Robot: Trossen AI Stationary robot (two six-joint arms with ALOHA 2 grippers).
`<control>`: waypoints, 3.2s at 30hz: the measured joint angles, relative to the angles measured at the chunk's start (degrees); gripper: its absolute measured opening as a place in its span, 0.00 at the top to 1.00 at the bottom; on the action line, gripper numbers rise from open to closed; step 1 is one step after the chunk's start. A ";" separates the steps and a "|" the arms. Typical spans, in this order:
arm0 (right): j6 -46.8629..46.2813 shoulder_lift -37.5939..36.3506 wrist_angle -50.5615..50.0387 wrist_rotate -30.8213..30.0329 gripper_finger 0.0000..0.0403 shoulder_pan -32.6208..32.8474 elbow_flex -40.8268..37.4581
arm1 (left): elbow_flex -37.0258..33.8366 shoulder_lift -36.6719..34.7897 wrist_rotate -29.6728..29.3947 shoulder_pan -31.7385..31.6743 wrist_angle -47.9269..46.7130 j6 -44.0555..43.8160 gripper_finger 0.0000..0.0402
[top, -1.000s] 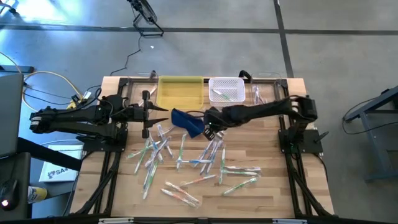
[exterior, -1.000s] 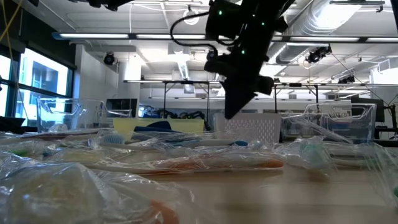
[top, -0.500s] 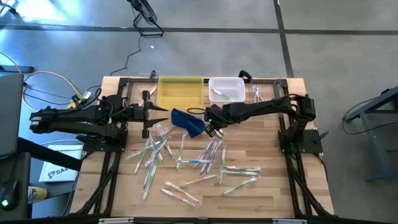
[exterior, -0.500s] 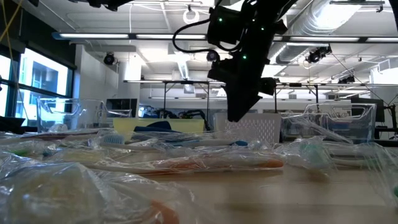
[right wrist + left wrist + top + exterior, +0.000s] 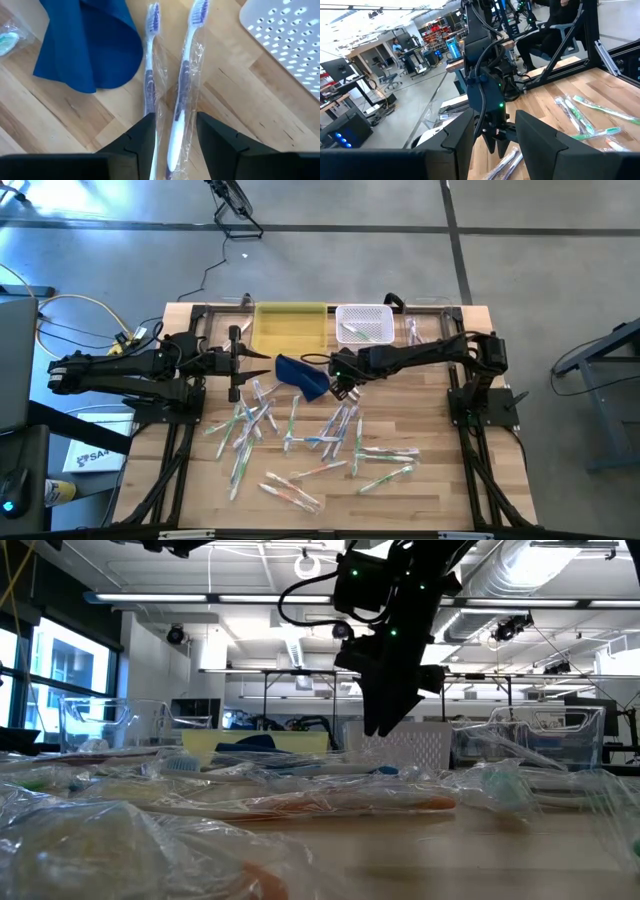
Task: Pick & Place Toothbrushes
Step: Put the violet toothbrush into the right transparent bin
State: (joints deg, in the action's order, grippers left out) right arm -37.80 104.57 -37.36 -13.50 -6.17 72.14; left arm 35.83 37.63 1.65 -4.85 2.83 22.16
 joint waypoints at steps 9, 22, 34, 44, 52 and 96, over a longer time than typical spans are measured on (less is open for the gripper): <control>-2.66 0.02 1.01 1.87 0.68 0.13 -3.11 | 0.00 -0.01 0.04 0.00 -0.90 0.01 0.65; -4.24 0.02 4.16 1.95 0.68 0.68 -3.83 | 0.00 0.00 0.04 -0.01 -1.49 0.01 0.65; -4.04 0.02 5.51 3.19 0.68 0.68 -3.83 | -0.02 0.00 0.04 -0.01 -1.49 0.01 0.65; -3.98 0.02 5.51 3.19 0.68 0.68 -3.83 | -0.02 0.00 0.02 0.00 -1.49 0.01 0.65; -2.54 0.02 5.51 3.19 0.68 0.66 -3.83 | -0.02 0.00 0.02 -0.01 -1.49 0.01 0.65; -2.89 6.43 9.35 2.27 0.68 0.58 -3.89 | -0.07 -0.02 0.00 0.01 -2.60 0.01 0.65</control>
State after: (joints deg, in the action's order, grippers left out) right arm -40.69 111.00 -28.02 -11.23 -5.59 68.25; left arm 35.77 37.60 1.65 -4.85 0.23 22.17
